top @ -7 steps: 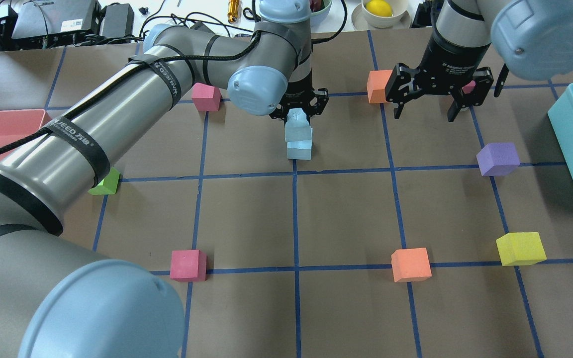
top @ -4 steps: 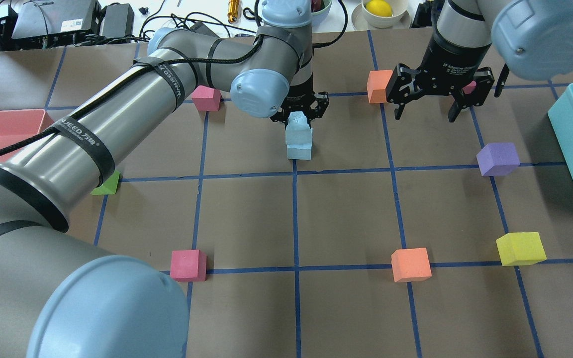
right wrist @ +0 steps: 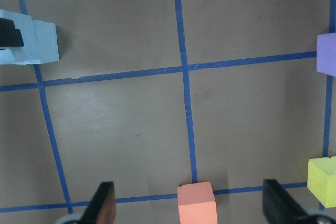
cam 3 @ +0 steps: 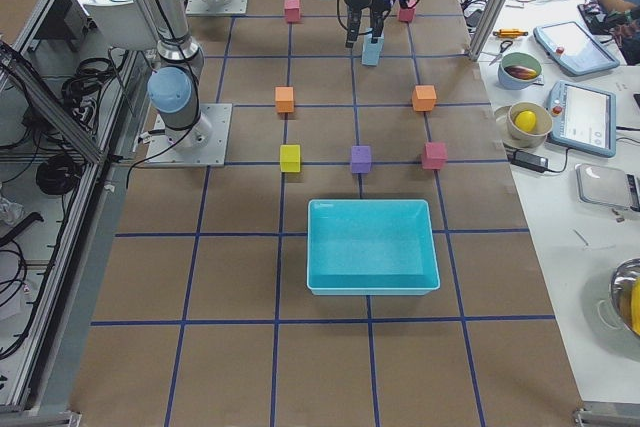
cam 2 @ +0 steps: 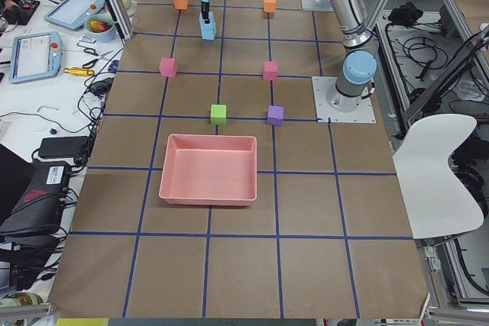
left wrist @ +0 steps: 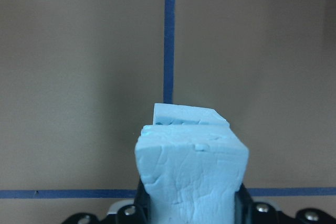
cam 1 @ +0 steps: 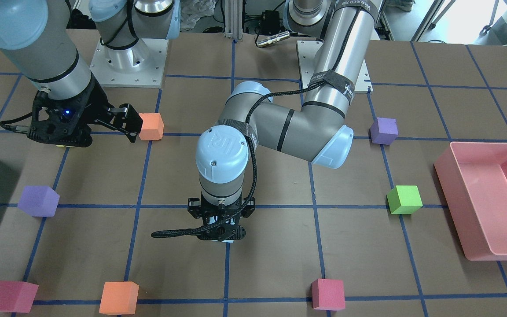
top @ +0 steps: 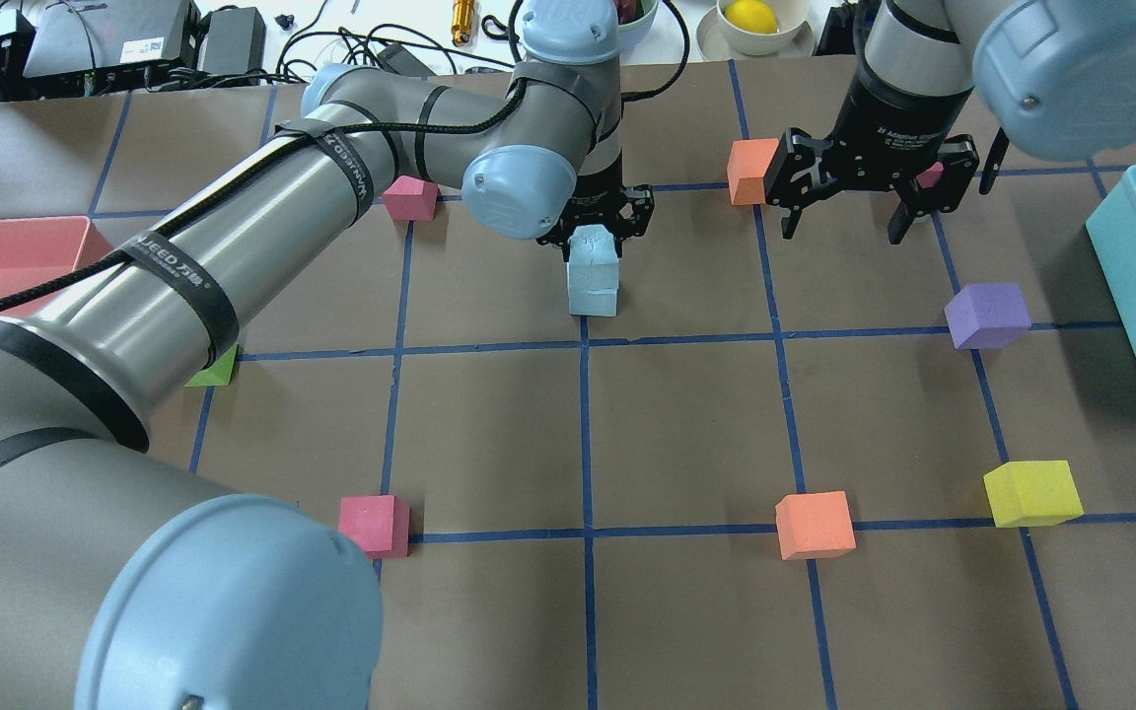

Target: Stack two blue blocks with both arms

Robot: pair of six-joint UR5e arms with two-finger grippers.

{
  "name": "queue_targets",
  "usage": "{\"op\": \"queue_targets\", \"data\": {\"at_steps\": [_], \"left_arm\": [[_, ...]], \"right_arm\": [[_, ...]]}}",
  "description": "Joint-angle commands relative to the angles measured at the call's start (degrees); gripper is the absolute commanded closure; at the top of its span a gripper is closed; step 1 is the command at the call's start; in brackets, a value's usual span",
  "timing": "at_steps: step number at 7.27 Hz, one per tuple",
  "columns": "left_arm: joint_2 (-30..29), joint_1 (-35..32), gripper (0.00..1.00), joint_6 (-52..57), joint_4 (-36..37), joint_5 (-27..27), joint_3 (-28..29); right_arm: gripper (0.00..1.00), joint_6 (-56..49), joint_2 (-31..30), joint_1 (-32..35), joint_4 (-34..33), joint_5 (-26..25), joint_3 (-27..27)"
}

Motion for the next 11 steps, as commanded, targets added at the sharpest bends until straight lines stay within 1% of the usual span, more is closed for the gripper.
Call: {"op": "queue_targets", "data": {"at_steps": [1, 2, 3, 4, 5, 7, 8, 10, 11], "left_arm": [[-0.09, 0.0, 0.0, -0.05, 0.98, -0.01, -0.03], [1.48, 0.08, 0.0, 0.47, 0.63, 0.08, 0.05], [3.58, 0.61, 0.0, 1.78, -1.2, 0.08, 0.4], [6.65, 2.01, 0.0, 6.14, -4.44, 0.95, 0.32], [10.68, 5.33, 0.0, 11.58, -8.73, 2.26, 0.23], [18.33, 13.58, 0.0, 23.53, -18.04, 1.75, 0.23], [22.46, 15.27, 0.0, 24.46, -22.53, 2.09, 0.14], [30.19, 15.9, 0.0, 27.61, -31.41, 2.45, -0.91], [33.36, 18.08, 0.0, 29.2, -32.5, 2.01, -1.0]], "right_arm": [[0.0, -0.02, 0.04, 0.0, 0.0, -0.03, 0.01], [0.0, -0.02, 0.04, -0.08, 0.0, -0.03, 0.01], [0.0, 0.07, -0.05, 0.0, 0.0, -0.03, 0.01], [0.0, -0.02, 0.04, 0.0, 0.0, 0.06, 0.01], [0.0, -0.02, -0.05, 0.0, 0.0, -0.03, 0.01], [0.0, -0.02, -0.05, 0.0, 0.0, -0.03, 0.01], [0.0, -0.02, -0.05, 0.0, 0.0, -0.03, 0.01], [0.0, -0.02, -0.05, 0.0, 0.0, -0.2, 0.01], [0.0, -0.02, -0.05, -0.08, 0.0, -0.12, 0.01]]}}
